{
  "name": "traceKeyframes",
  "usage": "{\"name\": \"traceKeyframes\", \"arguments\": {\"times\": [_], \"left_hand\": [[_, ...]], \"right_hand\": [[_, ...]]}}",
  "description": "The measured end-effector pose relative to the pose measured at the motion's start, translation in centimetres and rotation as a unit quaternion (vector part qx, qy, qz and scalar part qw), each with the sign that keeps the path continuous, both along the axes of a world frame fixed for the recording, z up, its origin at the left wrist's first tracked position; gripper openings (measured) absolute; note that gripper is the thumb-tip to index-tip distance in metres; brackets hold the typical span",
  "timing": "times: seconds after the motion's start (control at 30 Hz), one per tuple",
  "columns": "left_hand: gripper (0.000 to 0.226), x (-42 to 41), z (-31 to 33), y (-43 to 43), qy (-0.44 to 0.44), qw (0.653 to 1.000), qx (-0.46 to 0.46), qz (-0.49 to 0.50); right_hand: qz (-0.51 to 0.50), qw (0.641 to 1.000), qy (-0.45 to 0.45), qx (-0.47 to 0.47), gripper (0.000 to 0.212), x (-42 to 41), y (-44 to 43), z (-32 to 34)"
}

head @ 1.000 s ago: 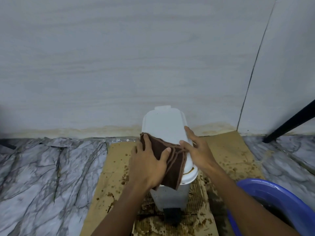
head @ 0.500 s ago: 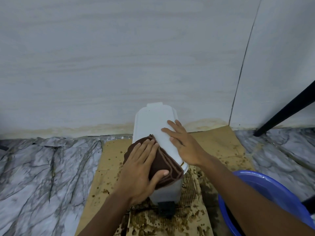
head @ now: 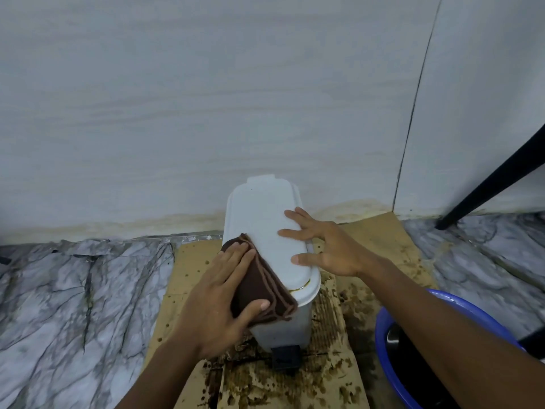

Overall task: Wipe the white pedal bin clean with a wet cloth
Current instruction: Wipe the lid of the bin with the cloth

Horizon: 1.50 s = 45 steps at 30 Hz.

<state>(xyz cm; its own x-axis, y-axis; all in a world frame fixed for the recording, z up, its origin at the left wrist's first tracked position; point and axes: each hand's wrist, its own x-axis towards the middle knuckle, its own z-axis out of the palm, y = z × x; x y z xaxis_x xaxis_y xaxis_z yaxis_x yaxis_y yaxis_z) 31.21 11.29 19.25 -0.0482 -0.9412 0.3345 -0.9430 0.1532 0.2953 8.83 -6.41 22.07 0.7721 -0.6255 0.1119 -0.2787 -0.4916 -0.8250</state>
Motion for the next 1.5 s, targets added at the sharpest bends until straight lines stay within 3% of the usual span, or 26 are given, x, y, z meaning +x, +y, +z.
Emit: {"name": "traceKeyframes", "arguments": {"times": [0.27,0.53,0.7,0.8,1.03,1.17,1.5], "left_hand": [[0.087,-6.2,1.7,-4.2,-0.105,0.994,-0.013,0.018],[0.079,-3.6,-0.1,-0.7,-0.006,0.996,-0.065,0.060],[0.087,-8.3,0.4,-2.9,-0.040,0.988,-0.039,0.146],[0.084,-10.8,0.7,-4.5,-0.014,0.983,-0.035,0.180],[0.078,-4.7,-0.3,-1.3,-0.022,0.995,-0.082,0.051],[0.083,-2.3,-1.4,0.0,0.041,0.992,-0.099,0.072],[0.088,-9.5,0.1,-4.6,-0.038,0.985,-0.060,0.154]], "right_hand": [[-0.014,0.999,-0.020,0.043,0.058,0.0,0.3,-0.1],[-0.017,0.996,-0.028,0.078,0.053,0.6,1.0,-0.2],[-0.034,0.996,-0.036,0.072,0.052,0.6,1.4,-0.2],[-0.032,0.995,-0.044,0.081,0.052,0.5,1.4,-0.2],[-0.015,0.994,-0.068,0.088,0.045,0.2,0.9,-1.2],[-0.037,0.982,-0.122,0.139,0.032,1.1,0.9,-2.1],[-0.077,0.981,-0.115,0.132,0.028,1.3,0.5,-1.6]]}}
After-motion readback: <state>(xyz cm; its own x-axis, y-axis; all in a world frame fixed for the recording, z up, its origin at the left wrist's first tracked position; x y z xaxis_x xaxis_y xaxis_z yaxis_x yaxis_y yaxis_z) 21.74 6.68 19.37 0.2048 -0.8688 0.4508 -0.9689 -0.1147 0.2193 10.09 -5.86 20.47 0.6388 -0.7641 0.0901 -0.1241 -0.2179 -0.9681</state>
